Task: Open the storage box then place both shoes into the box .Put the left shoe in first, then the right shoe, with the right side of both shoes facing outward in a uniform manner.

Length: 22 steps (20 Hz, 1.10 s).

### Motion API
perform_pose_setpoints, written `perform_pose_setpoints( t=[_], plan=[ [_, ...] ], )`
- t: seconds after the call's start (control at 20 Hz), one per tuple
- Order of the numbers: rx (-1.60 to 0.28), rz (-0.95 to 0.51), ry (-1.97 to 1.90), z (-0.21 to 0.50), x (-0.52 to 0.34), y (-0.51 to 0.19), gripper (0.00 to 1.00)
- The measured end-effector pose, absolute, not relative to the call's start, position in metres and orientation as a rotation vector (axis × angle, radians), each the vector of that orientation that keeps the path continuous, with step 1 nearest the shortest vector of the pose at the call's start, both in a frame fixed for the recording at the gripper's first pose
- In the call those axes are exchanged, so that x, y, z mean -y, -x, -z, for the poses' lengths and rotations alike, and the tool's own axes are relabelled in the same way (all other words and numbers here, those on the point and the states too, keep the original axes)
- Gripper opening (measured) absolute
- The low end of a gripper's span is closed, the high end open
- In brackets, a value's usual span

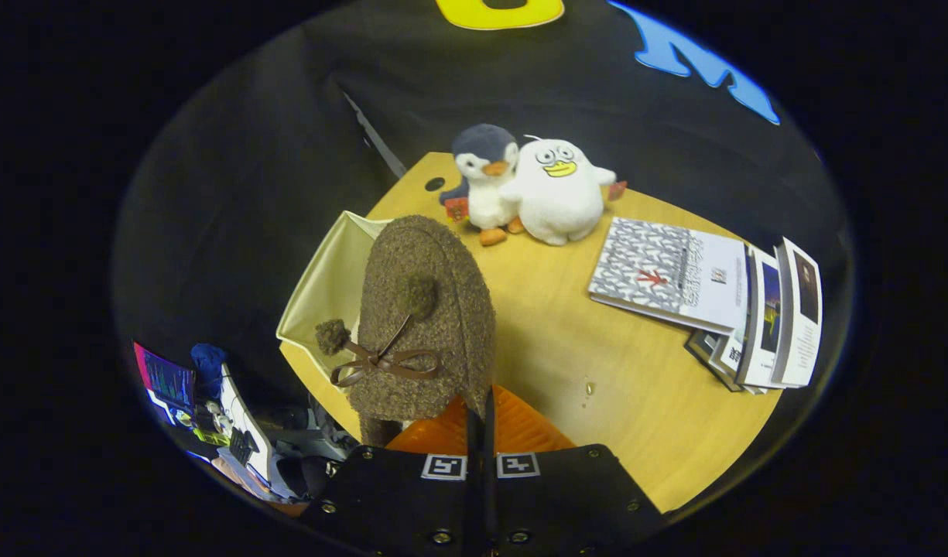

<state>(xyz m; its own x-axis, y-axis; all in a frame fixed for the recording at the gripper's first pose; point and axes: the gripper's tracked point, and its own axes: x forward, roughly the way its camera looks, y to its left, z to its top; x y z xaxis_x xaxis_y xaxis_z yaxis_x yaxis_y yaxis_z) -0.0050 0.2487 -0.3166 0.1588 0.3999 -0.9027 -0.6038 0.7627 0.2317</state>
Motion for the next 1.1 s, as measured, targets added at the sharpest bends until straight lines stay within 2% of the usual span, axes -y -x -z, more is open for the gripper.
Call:
perform_pose_setpoints(
  t=[0.45, 0.9, 1.0, 1.05, 1.1],
  plan=[
    [-1.218, -0.832, 0.264, 0.331, -0.396, 0.007, 0.00],
    [-1.248, -0.789, 0.386, 0.388, -0.436, 0.012, 0.00],
    [-1.274, -0.820, 0.344, 0.395, -0.448, 0.019, 0.01],
    [-1.281, -0.821, 0.322, 0.393, -0.452, 0.023, 0.12],
    [-1.265, -0.827, 0.310, 0.385, -0.455, 0.019, 0.17]
  ],
)
